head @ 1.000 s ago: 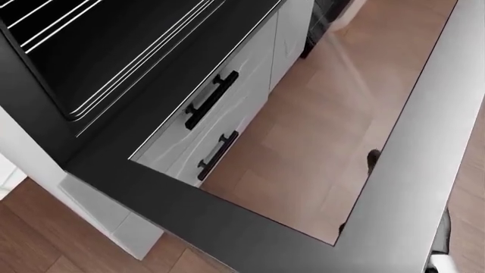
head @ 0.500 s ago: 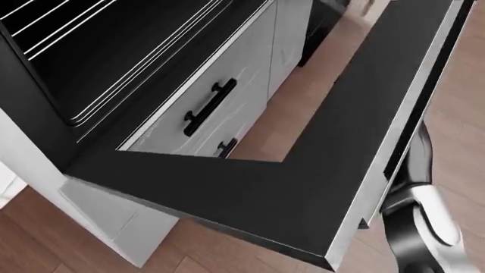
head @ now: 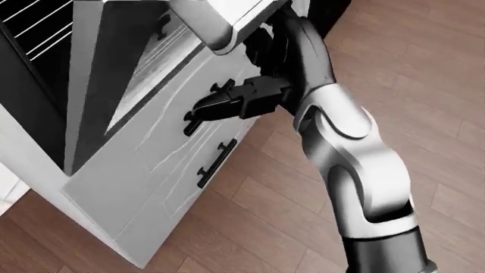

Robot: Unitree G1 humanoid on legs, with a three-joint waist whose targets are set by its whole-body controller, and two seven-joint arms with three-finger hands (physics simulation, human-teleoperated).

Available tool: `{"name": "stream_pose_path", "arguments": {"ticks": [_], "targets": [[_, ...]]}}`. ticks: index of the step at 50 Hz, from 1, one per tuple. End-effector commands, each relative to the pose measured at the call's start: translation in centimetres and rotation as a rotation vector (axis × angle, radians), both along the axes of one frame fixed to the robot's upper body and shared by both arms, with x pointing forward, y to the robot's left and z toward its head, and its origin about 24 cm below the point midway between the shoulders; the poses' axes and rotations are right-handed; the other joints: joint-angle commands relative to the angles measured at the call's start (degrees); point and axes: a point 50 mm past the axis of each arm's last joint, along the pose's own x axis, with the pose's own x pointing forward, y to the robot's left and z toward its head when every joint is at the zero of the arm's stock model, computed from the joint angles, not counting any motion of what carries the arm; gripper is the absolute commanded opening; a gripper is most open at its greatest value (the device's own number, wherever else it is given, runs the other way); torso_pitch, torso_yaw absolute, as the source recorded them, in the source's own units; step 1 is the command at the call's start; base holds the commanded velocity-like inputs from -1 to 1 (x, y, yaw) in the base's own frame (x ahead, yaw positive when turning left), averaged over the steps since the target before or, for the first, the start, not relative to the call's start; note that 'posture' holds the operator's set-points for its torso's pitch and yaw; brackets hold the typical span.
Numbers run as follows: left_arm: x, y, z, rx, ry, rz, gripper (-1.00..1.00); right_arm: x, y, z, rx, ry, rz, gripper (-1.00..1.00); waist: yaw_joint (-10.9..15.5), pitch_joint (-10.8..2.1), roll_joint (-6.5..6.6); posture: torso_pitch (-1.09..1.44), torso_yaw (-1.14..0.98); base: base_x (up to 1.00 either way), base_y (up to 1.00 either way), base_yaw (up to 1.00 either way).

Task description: Close the oven door.

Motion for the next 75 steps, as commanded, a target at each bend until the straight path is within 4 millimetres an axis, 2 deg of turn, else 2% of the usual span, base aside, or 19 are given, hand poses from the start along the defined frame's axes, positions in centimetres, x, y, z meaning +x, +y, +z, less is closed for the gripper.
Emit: {"name": "stream_pose_path", "arguments": {"ticks": [1,10,17,24,36,52,67,75], "targets": [[0.4,0.6,0.6,0.023,-0.042,0.009,1.00,-0.1,1.0,2.4,-0.036,-0.095,0.045,1.00,0.0,-1.55,0.30,0.32,0.00,0.00,0.00,0.00],[0.5,0.5,0.6,0.019,-0.043,0.007,1.00,1.6,4.5,4.8,-0.143,-0.111,0.137,1.00,-0.1,-1.28,0.79,0.32,0.00,0.00,0.00,0.00],[0.4,0.6,0.6,0.017,-0.045,0.009,1.00,2.3,8.1,5.4,-0.241,-0.123,0.243,1.00,-0.5,-1.15,1.24,0.32,0.00,0.00,0.00,0.00],[0.2,0.6,0.6,0.012,-0.046,0.013,1.00,2.9,11.1,6.6,-0.256,-0.142,0.277,1.00,-0.9,-0.87,1.86,0.32,0.00,0.00,0.00,0.00],[0.1,0.7,0.6,0.009,-0.048,0.018,1.00,1.7,15.4,6.9,-0.305,-0.165,0.335,1.00,-0.9,-0.49,2.46,0.32,0.00,0.00,0.00,0.00],[0.0,0.9,0.6,0.003,-0.051,0.024,1.00,-0.1,18.8,7.5,-0.336,-0.171,0.344,1.00,-1.0,-0.28,3.27,0.32,0.00,0.00,0.00,0.00],[0.0,1.2,0.7,-0.006,-0.059,0.033,1.00,-2.6,22.3,6.0,-0.458,-0.201,0.374,1.00,-1.1,-0.25,4.02,0.32,0.00,0.00,0.00,0.00],[0.0,1.3,0.7,-0.012,-0.065,0.039,1.00,-3.4,23.3,5.5,-0.475,-0.200,0.389,1.00,-1.0,-0.19,4.28,0.32,0.00,0.00,0.00,0.00]]}}
